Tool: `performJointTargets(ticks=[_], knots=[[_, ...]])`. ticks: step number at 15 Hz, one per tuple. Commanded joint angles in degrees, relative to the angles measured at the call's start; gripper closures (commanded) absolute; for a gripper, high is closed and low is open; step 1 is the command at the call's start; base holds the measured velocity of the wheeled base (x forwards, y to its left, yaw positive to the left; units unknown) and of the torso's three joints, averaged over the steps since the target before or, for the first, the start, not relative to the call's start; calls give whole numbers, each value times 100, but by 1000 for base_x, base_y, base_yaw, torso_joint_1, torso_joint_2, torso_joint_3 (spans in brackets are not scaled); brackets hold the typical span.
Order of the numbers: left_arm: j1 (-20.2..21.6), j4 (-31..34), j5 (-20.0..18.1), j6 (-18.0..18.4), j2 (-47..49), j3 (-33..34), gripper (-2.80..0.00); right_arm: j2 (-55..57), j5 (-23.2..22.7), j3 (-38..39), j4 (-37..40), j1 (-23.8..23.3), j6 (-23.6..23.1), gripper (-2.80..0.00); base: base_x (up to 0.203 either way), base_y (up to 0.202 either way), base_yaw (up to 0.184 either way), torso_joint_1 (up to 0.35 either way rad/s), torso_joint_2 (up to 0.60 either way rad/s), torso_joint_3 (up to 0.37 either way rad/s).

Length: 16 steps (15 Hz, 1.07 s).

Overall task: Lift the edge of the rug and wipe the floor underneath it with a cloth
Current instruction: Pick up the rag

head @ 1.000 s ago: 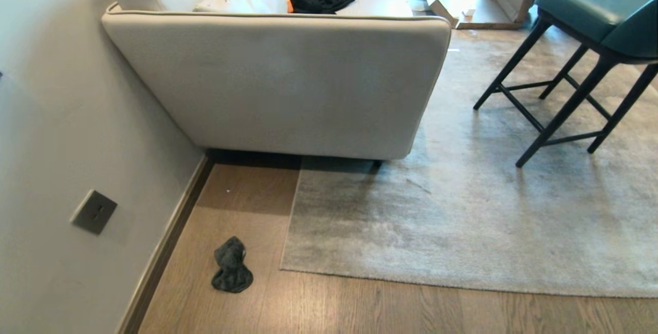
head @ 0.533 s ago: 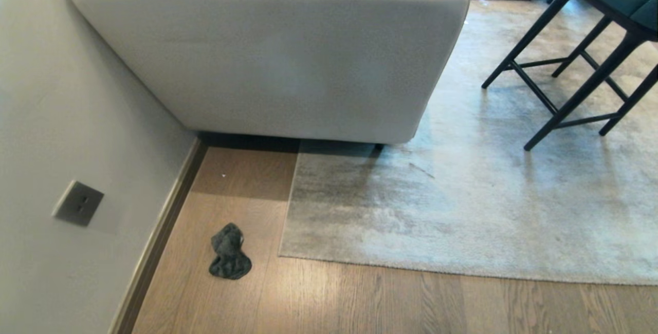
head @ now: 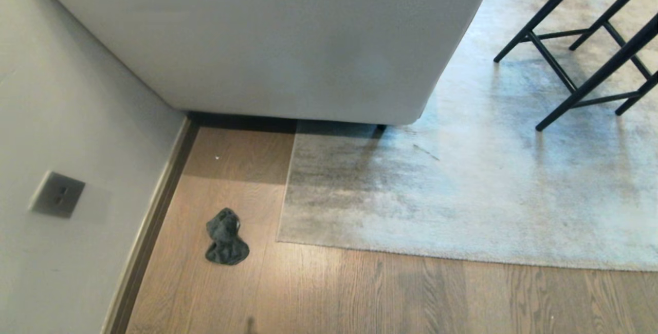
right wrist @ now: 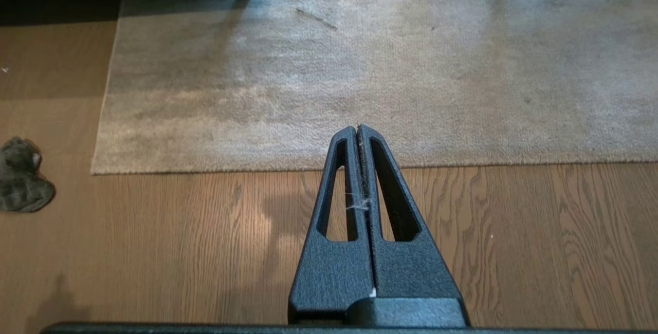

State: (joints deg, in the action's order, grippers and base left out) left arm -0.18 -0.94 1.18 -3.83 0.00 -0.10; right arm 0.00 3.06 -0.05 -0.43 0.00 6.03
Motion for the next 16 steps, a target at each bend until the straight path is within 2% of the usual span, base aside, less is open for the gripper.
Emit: performJointTargets(ticks=[1, 16], knots=[[1, -3, 5, -4, 0, 1, 0, 0, 2, 4, -1, 0, 3, 0, 0, 0, 0, 2, 2, -197], [1, -3, 14, -4, 0, 1, 0, 0, 2, -4, -1, 0, 0, 0, 0, 0, 0, 2, 2, -198]])
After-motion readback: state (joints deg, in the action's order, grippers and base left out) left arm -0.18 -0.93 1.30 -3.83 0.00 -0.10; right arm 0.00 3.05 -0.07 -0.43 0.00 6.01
